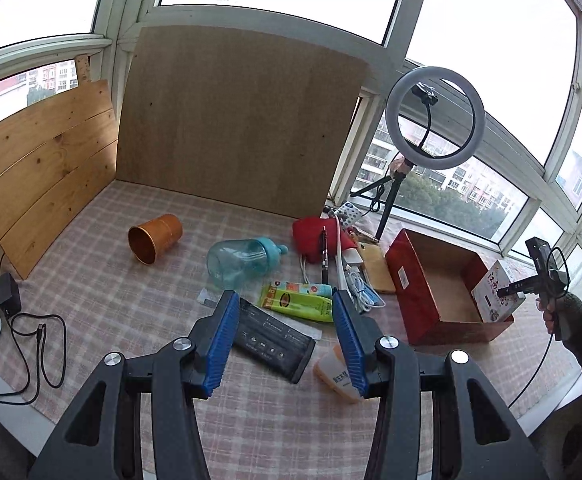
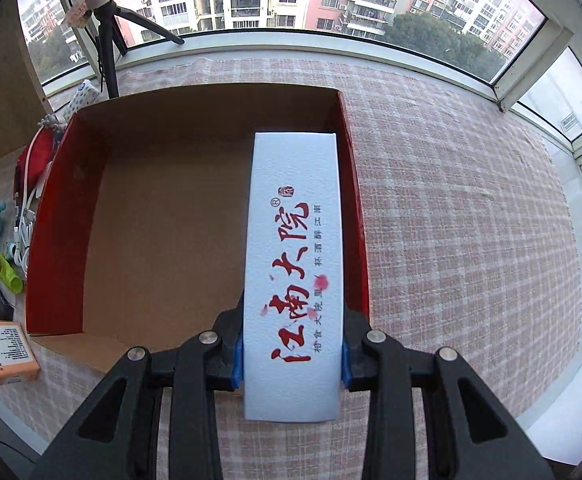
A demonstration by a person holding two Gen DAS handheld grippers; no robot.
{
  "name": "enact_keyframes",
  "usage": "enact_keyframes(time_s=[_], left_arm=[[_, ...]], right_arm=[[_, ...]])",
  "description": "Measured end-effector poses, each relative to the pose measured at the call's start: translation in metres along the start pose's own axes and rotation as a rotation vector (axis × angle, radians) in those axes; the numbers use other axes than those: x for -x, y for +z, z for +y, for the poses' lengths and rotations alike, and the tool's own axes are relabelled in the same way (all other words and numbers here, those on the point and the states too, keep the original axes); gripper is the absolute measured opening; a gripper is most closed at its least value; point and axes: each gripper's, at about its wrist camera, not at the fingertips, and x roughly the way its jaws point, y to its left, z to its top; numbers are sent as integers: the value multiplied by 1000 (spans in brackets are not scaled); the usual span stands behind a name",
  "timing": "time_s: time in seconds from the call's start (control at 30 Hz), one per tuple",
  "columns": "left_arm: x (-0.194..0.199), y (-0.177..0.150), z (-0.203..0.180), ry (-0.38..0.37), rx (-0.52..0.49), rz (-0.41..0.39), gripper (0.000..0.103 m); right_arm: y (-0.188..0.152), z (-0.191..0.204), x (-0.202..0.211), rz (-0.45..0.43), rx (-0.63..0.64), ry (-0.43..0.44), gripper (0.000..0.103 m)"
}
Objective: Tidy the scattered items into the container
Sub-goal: 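Carry the white box into the red box and release it, then grasp the white-and-orange tissue pack with the right tool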
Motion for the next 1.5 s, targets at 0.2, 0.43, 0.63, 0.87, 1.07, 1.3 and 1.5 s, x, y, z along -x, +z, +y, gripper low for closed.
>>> enact_keyframes(time_s=[0.2, 0.43, 0.63, 0.87, 1.07, 1.3, 1.5], left_arm=[[-14, 0, -7, 6, 23, 25, 45], [-21, 3, -24, -4, -13, 19, 45], [-32, 6, -36, -20, -29, 35, 45], [-43, 4, -45, -24, -63, 61, 45], [-55, -1, -40, -34, -62, 92, 45], [-69, -10, -34, -56, -112, 151, 45], [-86, -26, -31, -111, -152, 222, 45]], right_arm=[[-5, -4, -17, 56, 26, -21, 34], [-2, -19, 15, -27, -12, 22, 42], [31, -9, 32, -170, -6, 67, 49], [51, 1, -11, -108, 51, -50, 41], [47, -3, -7, -91, 52, -49, 41], [20, -9, 31, -230, -70, 72, 41], [-39, 25, 74, -332, -87, 275, 42]])
